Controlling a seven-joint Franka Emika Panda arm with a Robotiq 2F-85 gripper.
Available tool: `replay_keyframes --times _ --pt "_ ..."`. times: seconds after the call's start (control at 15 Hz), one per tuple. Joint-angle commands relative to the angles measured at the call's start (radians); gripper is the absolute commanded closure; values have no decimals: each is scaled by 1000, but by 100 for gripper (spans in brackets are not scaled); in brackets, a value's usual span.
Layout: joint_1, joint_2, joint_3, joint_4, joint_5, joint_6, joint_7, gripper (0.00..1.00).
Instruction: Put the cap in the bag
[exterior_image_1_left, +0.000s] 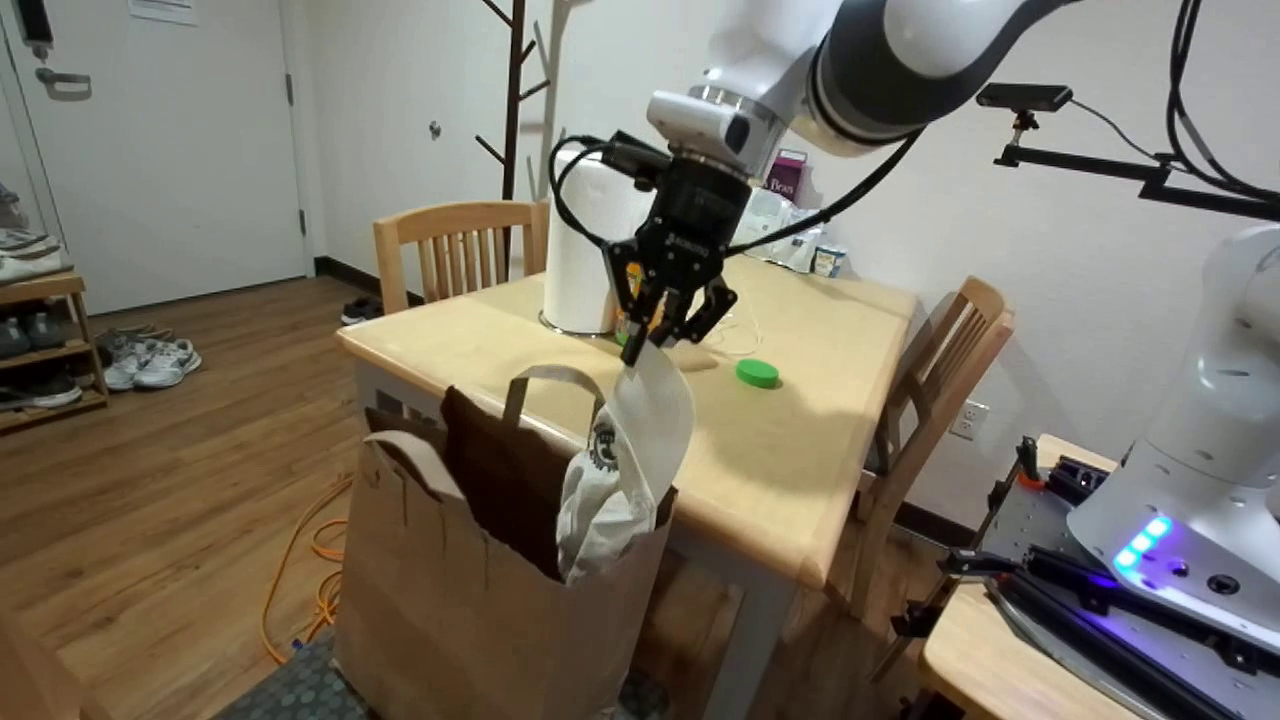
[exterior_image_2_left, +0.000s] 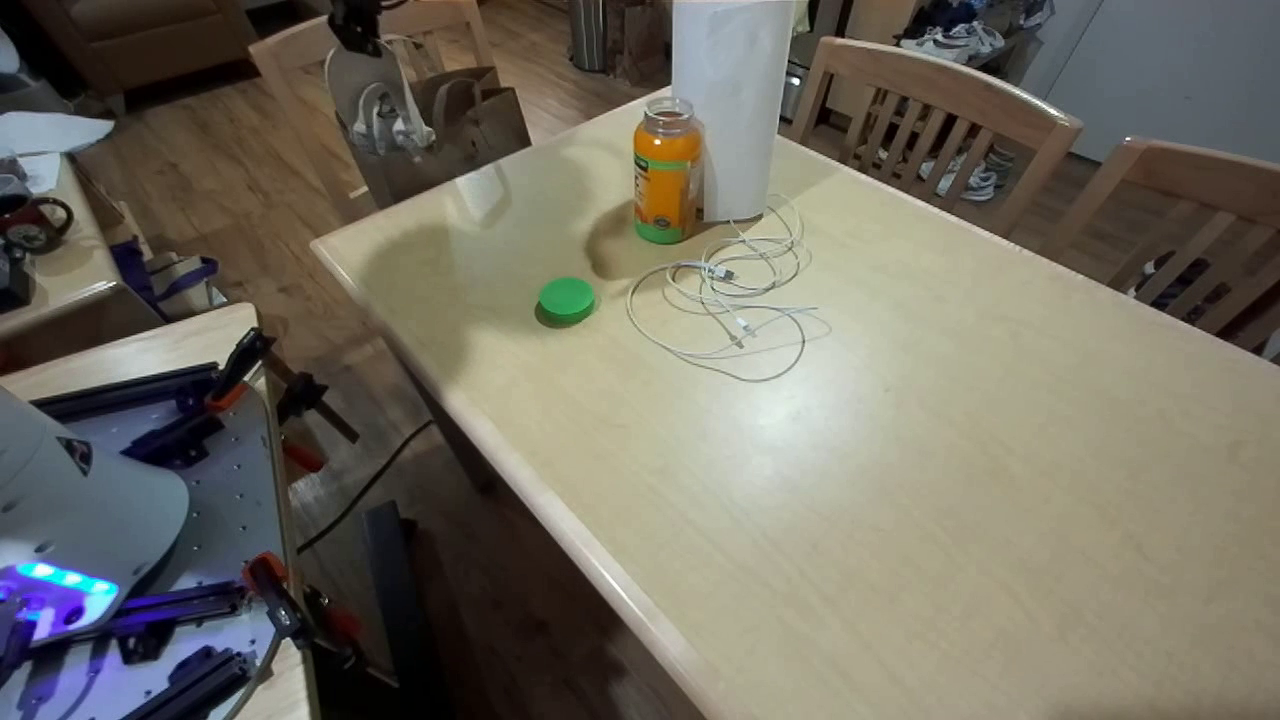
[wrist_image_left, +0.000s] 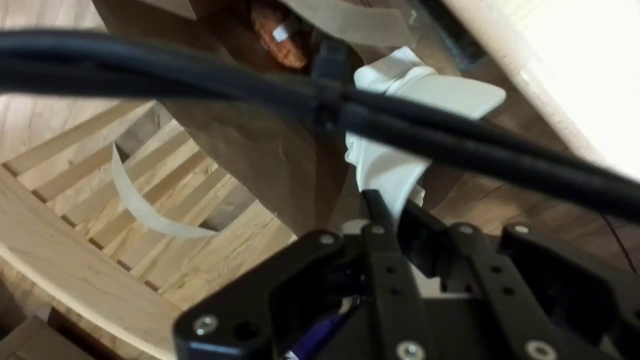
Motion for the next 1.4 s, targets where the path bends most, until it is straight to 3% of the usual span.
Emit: replay_keyframes --times 0.0,0.13,0.27,0.8,0.93,1.07,1.33 --pt "-67 87 103 22 178 36 -254 94" --pt "-100 126 144 40 257 -7 -367 94" --pt "-105 146 141 45 256 -31 -370 65" --pt "-101 122 83 32 209 -17 -291 15" --pt "-73 92 44 29 154 -9 -210 2" --pt "-39 56 1 27 60 5 -91 0" --pt "33 -14 -89 47 -248 -49 223 0"
